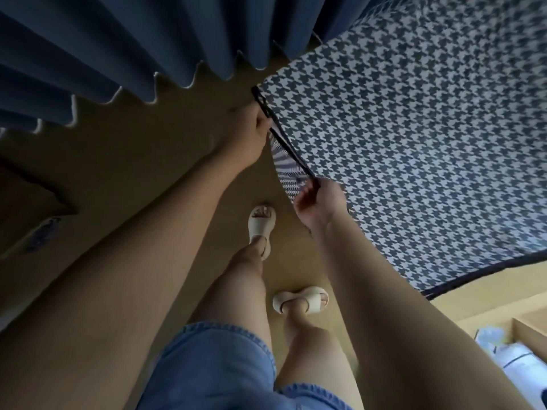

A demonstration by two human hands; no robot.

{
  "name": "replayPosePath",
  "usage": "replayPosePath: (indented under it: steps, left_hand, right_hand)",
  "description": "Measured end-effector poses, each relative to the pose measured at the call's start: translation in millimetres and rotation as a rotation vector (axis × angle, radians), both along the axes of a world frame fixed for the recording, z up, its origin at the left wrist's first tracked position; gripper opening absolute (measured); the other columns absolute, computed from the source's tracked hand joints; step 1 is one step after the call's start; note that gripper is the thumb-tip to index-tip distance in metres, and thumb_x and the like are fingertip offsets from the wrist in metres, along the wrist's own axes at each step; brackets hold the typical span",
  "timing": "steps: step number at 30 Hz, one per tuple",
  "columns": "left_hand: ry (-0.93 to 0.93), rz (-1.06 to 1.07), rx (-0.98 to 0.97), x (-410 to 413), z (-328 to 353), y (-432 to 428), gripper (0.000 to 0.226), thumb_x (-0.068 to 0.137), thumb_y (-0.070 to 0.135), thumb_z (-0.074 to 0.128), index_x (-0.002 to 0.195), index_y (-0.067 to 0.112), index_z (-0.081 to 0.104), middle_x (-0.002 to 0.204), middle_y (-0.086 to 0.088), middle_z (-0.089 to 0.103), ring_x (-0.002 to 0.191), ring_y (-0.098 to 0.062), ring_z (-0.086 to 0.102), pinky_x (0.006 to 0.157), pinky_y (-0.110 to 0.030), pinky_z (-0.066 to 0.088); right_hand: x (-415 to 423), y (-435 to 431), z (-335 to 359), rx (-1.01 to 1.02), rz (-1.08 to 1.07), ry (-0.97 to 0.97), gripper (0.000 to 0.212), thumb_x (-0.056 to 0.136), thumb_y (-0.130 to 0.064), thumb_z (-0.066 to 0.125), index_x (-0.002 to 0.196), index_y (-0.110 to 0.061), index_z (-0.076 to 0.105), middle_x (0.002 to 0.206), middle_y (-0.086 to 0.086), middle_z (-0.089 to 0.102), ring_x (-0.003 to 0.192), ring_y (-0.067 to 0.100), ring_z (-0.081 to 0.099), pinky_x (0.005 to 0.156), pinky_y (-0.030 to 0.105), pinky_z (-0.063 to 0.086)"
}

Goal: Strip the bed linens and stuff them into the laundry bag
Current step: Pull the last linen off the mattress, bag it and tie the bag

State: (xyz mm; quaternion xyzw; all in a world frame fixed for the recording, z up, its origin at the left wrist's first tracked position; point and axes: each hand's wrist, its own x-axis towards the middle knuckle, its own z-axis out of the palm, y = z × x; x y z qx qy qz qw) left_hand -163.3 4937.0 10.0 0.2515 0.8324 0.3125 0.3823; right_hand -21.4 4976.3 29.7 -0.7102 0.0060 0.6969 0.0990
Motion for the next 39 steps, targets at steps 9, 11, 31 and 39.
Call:
replayPosePath:
  steps: [9,11,31,39]
  left_hand:
    - [-0.387,0.471,-0.237,68,-16,-7,0.09,0.077,0.072,0.055,0.135,0.004,0.043,0.136,-0.011,0.05,0.121,-0.026,0.052,0.097,-0.041,0.047]
    - [-0.628,0.493,-0.261,106,-15,-5,0.086,0.071,0.067,0.068,0.13,0.008,0.05,0.129,-0.005,0.057,0.115,-0.02,0.056,0.095,-0.033,0.048]
    - [-0.504,0.512,-0.254,159,-3,27,0.036,0.101,0.021,0.038,0.131,0.001,0.036,0.101,-0.006,0.046,0.087,-0.019,0.046,0.077,-0.03,0.035]
    - [-0.361,0.511,0.035,133,63,92,0.02,0.095,0.021,0.046,0.084,0.005,0.052,0.088,-0.01,0.056,0.081,-0.022,0.05,0.068,-0.032,0.037]
  right_hand:
    - [26,-27,6,-0.007,0.236,0.056,0.036,0.102,-0.023,0.038,0.071,-0.013,0.052,0.055,-0.002,0.051,0.048,0.009,0.045,0.052,0.018,0.037]
    - [48,-31,5,0.093,0.406,-0.035,0.028,0.098,-0.018,0.044,0.074,-0.011,0.056,0.053,-0.001,0.053,0.044,0.01,0.046,0.048,0.019,0.038]
    - [229,19,-33,0.384,0.393,-0.675,0.031,0.092,-0.025,0.054,0.118,-0.009,0.062,0.101,0.007,0.062,0.089,0.02,0.055,0.078,0.029,0.042]
    - [152,42,4,0.529,0.34,-0.508,0.016,0.096,-0.021,0.05,0.085,-0.009,0.053,0.096,0.007,0.06,0.092,0.026,0.057,0.09,0.04,0.048]
